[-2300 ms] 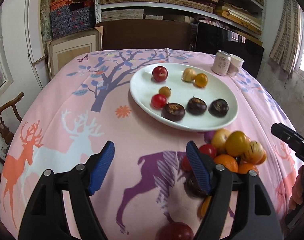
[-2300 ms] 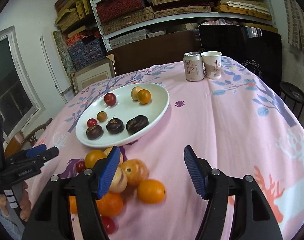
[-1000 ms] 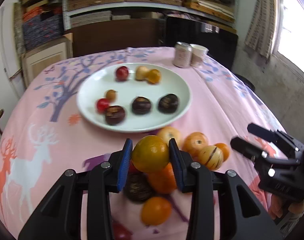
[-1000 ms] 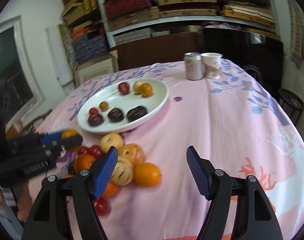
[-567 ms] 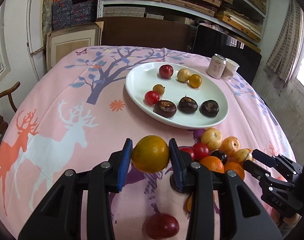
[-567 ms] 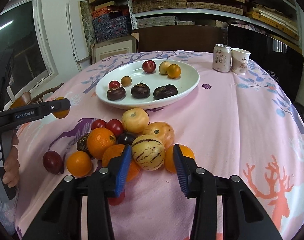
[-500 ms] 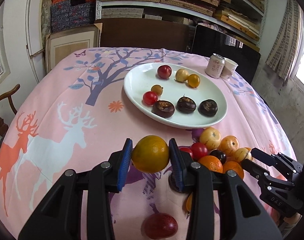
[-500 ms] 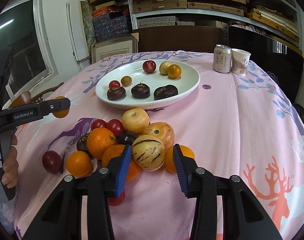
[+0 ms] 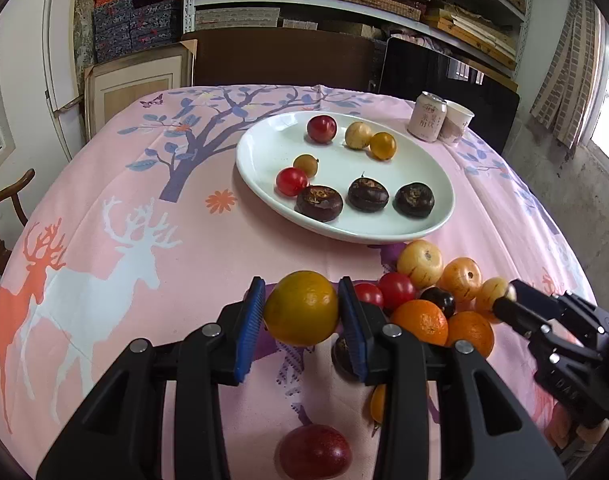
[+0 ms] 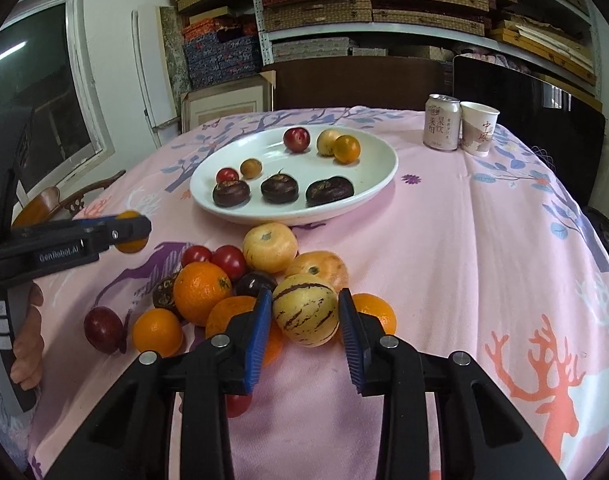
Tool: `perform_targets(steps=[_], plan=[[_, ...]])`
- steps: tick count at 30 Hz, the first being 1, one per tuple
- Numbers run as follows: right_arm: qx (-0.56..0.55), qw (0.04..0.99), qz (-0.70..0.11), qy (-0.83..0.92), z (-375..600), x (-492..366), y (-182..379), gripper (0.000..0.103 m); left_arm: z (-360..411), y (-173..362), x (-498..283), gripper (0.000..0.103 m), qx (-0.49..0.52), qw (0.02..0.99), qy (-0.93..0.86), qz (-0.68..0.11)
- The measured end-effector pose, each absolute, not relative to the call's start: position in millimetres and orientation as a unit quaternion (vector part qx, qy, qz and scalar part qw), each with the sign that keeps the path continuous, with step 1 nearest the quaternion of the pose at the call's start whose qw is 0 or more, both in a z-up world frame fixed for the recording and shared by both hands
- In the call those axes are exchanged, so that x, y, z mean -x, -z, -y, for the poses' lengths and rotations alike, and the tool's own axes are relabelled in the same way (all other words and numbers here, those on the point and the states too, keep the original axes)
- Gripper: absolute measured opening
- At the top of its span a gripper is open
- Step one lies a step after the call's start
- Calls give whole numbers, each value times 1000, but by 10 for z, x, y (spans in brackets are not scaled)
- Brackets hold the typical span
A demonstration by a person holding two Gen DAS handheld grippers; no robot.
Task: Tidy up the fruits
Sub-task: 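Carry the yellow and striped fruits over the white plate and open both tools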
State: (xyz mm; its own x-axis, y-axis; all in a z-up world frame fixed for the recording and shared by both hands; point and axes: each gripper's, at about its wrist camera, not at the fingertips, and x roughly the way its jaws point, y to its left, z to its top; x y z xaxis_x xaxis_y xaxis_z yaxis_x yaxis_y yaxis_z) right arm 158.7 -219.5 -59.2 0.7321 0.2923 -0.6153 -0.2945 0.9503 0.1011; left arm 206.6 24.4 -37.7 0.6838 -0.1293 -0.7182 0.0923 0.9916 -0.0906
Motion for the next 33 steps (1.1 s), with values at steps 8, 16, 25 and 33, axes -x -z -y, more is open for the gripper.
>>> perform_targets(steps=[8, 16, 25, 33], plan=[[-27, 938, -314, -146, 2324, -1569, 516, 34, -196, 414, -2085, 37, 21, 916, 67, -395], [-66, 933, -320, -153, 2428, -1928, 169, 34, -152, 44, -2509, 37, -6, 924, 59, -377], [-99, 929, -317, -162, 2246, -2935, -68, 30, -381, 28, -3560, 37, 40, 916, 50, -395], [-80, 921, -350, -153, 2173, -3333, 148, 30, -368, 446, -4071, 37, 55, 895, 67, -439]])
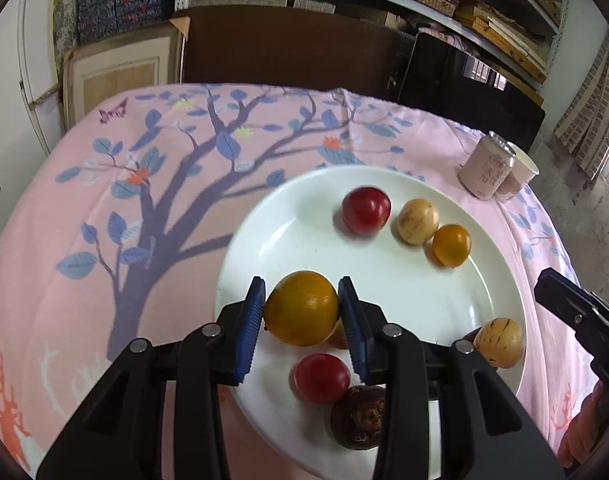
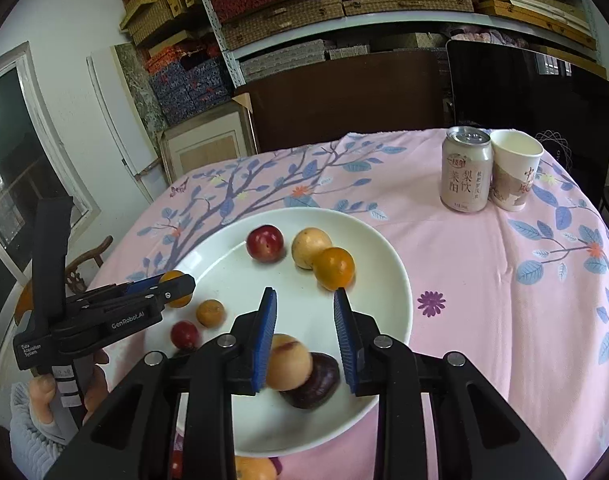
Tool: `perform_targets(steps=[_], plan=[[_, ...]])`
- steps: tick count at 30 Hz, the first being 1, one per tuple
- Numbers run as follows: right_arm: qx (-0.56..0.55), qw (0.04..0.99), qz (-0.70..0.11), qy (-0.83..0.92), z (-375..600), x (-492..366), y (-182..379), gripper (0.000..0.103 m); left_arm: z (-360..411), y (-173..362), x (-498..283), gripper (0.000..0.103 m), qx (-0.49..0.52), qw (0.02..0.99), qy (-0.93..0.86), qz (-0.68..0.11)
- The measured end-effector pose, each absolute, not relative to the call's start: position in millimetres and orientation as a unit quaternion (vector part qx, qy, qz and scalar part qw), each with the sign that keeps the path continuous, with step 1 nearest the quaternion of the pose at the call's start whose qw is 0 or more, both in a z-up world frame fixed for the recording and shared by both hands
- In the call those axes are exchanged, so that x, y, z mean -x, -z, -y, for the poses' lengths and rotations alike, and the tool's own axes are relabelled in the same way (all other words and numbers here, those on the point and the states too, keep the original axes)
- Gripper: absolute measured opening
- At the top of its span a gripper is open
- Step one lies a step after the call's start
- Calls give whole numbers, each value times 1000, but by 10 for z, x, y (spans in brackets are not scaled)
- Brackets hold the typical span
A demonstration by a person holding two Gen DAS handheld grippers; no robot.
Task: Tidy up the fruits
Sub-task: 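Carry the yellow and striped fruits over the white plate and open both tools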
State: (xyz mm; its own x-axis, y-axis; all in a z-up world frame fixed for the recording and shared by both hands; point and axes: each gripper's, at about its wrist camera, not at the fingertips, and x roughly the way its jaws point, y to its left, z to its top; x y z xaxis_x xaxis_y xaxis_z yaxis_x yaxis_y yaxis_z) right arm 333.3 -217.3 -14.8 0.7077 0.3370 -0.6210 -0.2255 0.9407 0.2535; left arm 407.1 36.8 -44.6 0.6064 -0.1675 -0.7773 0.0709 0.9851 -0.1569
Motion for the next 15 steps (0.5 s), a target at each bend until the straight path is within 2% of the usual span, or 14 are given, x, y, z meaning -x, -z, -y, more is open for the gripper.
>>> perform_targets(steps=[2, 3, 4, 6, 15], plan=[[-89, 919, -355, -149, 2199, -3344, 168, 30, -375, 480, -4077, 39, 54, 893, 65, -442], [-94, 917, -356, -150, 2200, -3336, 176, 30, -373, 467, -4059, 47, 53, 895, 63, -439], [-93, 917, -358, -151, 2193, -3322, 178, 30, -378, 426, -4037, 64, 51, 900, 57, -430], [-89, 918, -355, -152, 2172, -3266, 155, 30, -389, 332, -3973, 80, 51, 910, 47, -408], [-76, 933, -318, -149, 2230, -2796, -37, 33, -383, -6, -3473, 80, 31, 924, 38, -380]])
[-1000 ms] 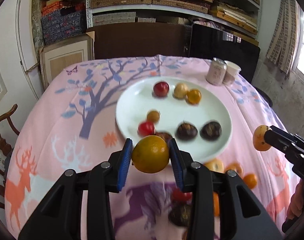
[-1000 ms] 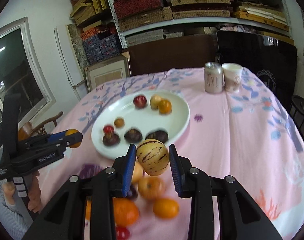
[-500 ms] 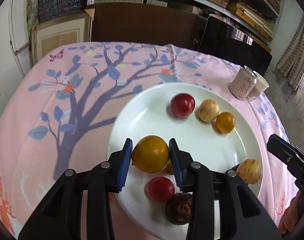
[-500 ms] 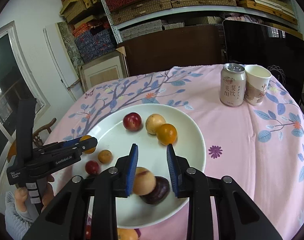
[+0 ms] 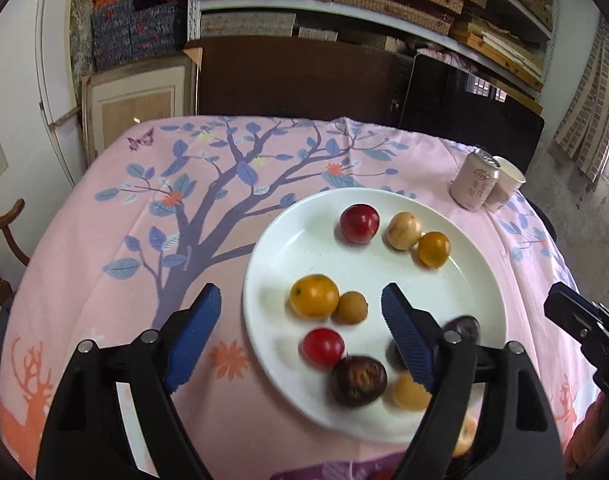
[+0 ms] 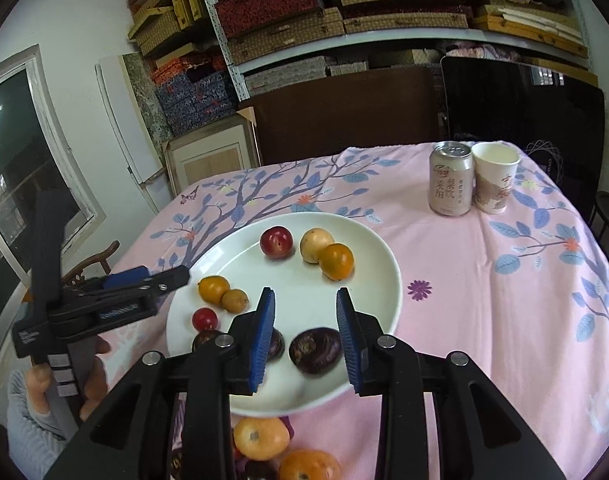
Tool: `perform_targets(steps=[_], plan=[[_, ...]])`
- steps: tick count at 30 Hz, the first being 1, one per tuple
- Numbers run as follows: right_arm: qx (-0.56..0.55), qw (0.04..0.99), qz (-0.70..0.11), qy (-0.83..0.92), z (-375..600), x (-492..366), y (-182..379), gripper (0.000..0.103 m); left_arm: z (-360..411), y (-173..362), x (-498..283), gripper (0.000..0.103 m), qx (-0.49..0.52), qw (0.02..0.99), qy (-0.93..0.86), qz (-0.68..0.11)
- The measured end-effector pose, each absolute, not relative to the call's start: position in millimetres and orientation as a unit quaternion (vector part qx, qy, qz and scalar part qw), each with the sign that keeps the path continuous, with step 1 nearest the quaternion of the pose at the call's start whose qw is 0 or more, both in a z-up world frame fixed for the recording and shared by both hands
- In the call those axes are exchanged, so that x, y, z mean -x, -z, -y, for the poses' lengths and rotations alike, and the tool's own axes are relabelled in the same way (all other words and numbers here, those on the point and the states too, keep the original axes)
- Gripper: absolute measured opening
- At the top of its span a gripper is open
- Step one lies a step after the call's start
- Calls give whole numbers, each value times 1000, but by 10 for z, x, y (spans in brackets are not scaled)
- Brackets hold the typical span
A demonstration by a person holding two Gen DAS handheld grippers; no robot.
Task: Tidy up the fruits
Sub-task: 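Carry the yellow and striped fruits over the white plate and open both tools, then grasp a dark red fruit with the left tool while the right tool grasps an orange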
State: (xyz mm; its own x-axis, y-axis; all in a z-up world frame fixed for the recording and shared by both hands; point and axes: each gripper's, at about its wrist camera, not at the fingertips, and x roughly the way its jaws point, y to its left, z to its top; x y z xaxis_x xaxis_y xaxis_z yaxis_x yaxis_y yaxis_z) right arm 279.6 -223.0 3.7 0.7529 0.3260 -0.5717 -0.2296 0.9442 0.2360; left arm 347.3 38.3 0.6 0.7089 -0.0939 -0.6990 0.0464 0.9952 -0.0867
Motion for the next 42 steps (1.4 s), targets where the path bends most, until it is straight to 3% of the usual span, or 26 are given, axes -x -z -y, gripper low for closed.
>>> perform_targets(steps=[6, 8, 14, 21, 25, 28, 37, 42], plan=[[-106, 937, -303, -140, 2486, -2224, 104, 49, -508, 77, -2635, 81, 35, 928, 30, -370], [-99, 943, -295, -118, 2552, -1998, 197, 68, -523, 186, -2314, 81, 29, 928, 23, -371], [-91, 950, -283, -93, 2686, -1489, 415, 85, -427, 481, -1488, 81, -22, 927, 25, -374], [-88, 958, -257, -92, 2739, -1280, 397, 96, -245, 621, -1109, 86, -59, 921, 57, -381], [-95, 956, -264, -84, 2767, -1289, 421, 97, -311, 648, -1182, 84, -31, 914, 71, -398], [-101, 953, -274, -75, 2798, -1325, 451, 97, -361, 688, -1252, 67, -13, 907, 76, -414], [-91, 947, -301, -61, 2771, -1408, 549, 97, -234, 715, -1271, 40, -23, 896, 123, -426], [-74, 942, -322, -53, 2724, -1474, 624, 97, -258, 715, -1280, 40, -14, 895, 128, -426]])
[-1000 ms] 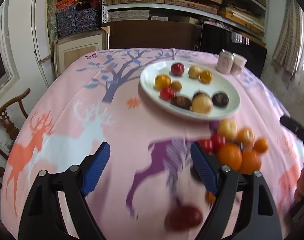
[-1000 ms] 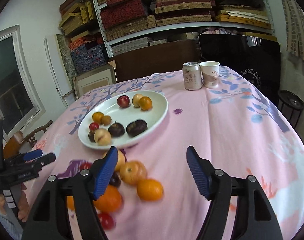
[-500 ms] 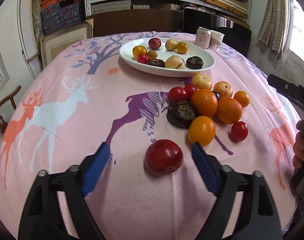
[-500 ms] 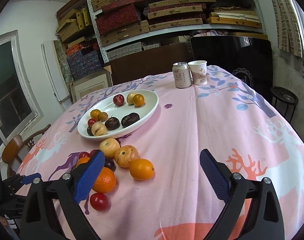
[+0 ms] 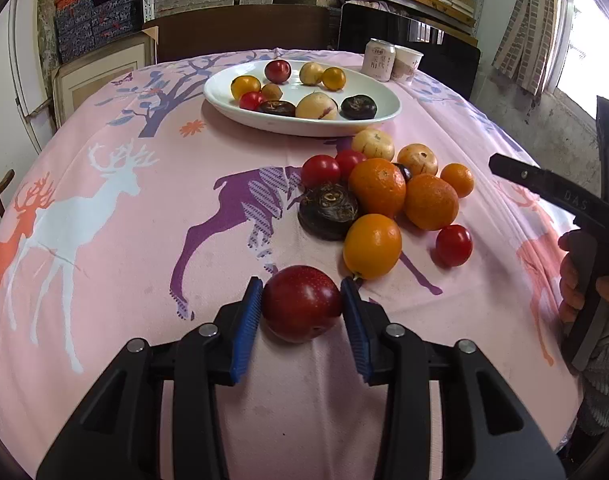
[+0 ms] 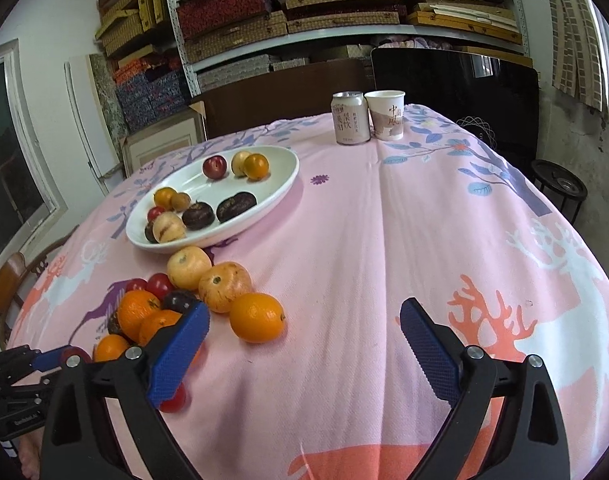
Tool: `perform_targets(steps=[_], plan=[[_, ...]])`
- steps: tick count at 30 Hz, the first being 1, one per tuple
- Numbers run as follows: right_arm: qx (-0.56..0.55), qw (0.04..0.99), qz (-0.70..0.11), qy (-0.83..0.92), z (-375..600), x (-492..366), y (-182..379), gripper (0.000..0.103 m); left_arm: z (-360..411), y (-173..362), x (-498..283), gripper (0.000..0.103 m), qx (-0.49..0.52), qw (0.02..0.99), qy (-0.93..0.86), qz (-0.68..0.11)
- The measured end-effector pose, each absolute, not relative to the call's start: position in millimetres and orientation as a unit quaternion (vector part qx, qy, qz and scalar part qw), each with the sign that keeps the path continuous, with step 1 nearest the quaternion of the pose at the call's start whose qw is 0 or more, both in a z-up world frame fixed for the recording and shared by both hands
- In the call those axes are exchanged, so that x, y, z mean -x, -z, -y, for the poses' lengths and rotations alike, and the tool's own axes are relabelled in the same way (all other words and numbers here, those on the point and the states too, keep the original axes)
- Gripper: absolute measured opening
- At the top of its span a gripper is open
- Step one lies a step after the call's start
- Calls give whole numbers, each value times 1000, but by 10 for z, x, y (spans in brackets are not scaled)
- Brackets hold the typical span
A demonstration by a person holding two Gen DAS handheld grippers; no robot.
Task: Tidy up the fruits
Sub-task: 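Grasp a dark red fruit with the left tool while the right tool grasps an orange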
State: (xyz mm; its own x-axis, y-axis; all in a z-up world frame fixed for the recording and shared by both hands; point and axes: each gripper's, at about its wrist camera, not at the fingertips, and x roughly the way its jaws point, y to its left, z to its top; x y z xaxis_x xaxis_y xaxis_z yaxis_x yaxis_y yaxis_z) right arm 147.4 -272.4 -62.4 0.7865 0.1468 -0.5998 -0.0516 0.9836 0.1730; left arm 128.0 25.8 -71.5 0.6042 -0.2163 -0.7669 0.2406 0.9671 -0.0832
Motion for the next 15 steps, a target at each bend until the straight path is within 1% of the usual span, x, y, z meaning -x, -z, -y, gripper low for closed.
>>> perform_targets(steps=[1, 2, 4, 8, 9, 11, 13, 15], plan=[[-73, 942, -324, -53, 2722, -1478, 633, 94, -265, 715, -1282, 39, -12, 895, 128, -426], [-73, 941, -327, -55, 2718, -1486, 644, 89, -269, 714, -1283, 39, -11, 895, 128, -426], [-71, 938, -334, -60, 2706, -1504, 671, 83, -274, 711, -1280, 39, -10, 896, 128, -426], [-53, 932, -350, -84, 2604, -1540, 717, 60, -302, 713, -1284, 39, -2, 896, 127, -426], [-45, 930, -354, -91, 2560, -1550, 729, 57, -304, 713, -1287, 39, -2, 896, 127, -426], [-35, 924, -366, -105, 2491, -1593, 755, 46, -303, 714, -1290, 39, -4, 896, 128, -426], [-34, 917, -380, -116, 2440, -1648, 793, 41, -306, 716, -1287, 39, -6, 896, 128, -426], [-38, 913, -388, -119, 2422, -1697, 819, 41, -307, 717, -1288, 39, -5, 895, 128, -426]])
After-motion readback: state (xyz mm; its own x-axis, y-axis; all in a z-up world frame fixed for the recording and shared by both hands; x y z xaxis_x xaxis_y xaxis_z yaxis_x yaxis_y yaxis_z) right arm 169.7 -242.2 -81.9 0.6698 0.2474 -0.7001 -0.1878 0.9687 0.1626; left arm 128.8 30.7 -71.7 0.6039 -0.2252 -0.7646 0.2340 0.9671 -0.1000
